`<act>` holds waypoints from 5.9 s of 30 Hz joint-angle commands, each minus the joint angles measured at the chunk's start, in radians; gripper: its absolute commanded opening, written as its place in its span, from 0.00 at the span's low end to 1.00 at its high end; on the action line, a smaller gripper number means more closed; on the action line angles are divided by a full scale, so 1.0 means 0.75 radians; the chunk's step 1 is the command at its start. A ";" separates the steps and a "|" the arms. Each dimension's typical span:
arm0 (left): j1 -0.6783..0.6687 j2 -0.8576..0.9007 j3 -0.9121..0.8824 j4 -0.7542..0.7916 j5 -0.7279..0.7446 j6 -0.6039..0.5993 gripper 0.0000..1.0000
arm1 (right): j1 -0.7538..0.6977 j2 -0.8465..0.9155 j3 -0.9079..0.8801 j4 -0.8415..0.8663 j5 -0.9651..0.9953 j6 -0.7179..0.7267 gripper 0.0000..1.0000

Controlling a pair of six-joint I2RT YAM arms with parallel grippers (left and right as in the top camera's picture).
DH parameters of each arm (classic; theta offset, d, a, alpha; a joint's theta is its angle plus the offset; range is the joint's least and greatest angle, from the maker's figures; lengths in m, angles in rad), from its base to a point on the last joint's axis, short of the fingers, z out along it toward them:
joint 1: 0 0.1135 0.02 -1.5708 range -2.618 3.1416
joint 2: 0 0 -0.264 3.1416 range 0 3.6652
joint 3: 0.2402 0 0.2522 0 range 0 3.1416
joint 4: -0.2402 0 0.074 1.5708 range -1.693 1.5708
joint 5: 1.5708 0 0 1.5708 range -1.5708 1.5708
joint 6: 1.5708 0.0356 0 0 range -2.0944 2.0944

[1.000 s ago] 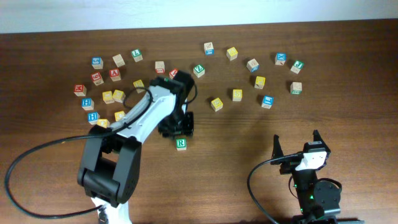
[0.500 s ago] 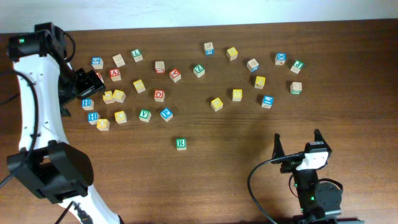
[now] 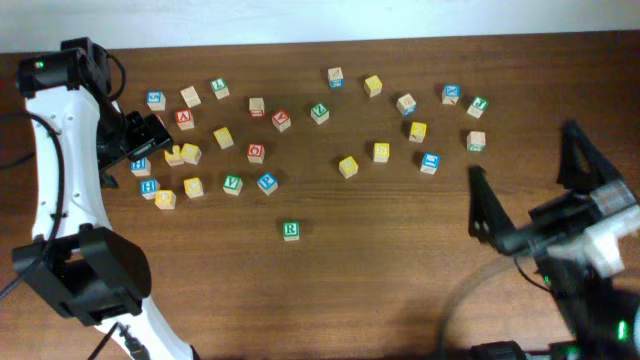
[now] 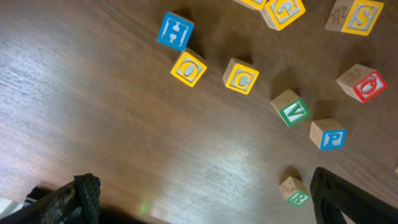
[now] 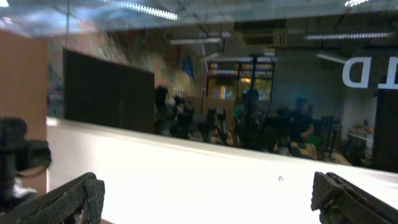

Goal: Spell out RSS
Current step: 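Reach the right gripper to a yellow S block and grasp it, then carry the yellow S block and lower it beside the R block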

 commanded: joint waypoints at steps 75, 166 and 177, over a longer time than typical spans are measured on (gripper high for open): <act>0.001 -0.008 0.003 -0.003 0.001 -0.003 0.99 | 0.535 2.484 1.993 -2.178 0.190 0.376 0.30; 0.001 -0.008 0.003 -0.003 0.001 -0.003 0.99 | 0.860 2.439 1.600 -1.935 0.459 0.307 0.58; 0.001 -0.008 0.003 -0.003 0.001 -0.003 0.99 | 0.871 2.439 1.454 -1.778 0.337 0.307 0.38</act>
